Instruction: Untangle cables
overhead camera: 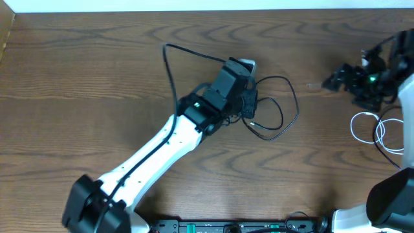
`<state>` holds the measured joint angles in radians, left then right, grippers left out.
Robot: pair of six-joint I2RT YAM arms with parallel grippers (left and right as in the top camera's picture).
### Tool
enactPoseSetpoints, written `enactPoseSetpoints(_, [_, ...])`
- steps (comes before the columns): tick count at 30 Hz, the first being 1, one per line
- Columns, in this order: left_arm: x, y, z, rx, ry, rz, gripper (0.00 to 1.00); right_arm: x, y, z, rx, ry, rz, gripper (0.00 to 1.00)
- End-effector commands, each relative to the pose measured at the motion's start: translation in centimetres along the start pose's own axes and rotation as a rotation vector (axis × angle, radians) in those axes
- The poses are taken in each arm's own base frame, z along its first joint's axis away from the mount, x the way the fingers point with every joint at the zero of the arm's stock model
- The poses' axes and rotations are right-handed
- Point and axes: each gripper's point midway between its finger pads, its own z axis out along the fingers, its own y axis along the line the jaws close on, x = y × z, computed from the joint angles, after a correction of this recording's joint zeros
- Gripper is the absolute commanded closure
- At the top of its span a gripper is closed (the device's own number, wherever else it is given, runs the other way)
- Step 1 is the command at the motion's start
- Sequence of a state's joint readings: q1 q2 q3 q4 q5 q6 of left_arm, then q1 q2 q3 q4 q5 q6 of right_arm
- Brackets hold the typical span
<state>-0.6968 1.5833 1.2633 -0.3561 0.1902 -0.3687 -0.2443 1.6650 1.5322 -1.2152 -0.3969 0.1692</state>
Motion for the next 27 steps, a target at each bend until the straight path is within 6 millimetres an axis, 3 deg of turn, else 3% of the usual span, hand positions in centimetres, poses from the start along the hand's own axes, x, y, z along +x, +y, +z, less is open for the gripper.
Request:
enactPoseSetpoints(1, [-0.9, -0.9, -1.7, 0.028, -0.032, 0.013, 0.93, 1.0, 4.1, 0.5, -0.04, 0.009, -0.155, 0.01])
enactPoseSetpoints(7, [-1.1, -1.1, -2.1, 0.033, -0.044, 0.013, 0.93, 3.6, 8.1, 1.9, -0.069, 0.065, -0.429, 0.01])
enactPoseSetpoints(9, [-1.5, -1.3, -2.8, 0.041, -0.061, 0.016, 0.93, 4.1, 9.4, 2.4, -0.082, 0.069, -0.512, 0.07])
enactPoseSetpoints(12, [-2.6, -1.7, -4.5, 0.055, -0.108, 0.017, 0.92, 4.0, 10.3, 3.1, -0.052, 0.047, -0.572, 0.15])
enactPoseSetpoints(19, [-5.1, -2.2, -9.9, 0.089, -0.239, 0.002, 0.93, 3.6, 11.7, 4.4, -0.044, -0.004, -0.636, 0.2])
enactPoseSetpoints(27, [-5.7, -2.7, -11.9, 0.103, -0.288, 0.009, 0.93, 3.6, 11.7, 5.5, -0.049, -0.014, -0.647, 0.56])
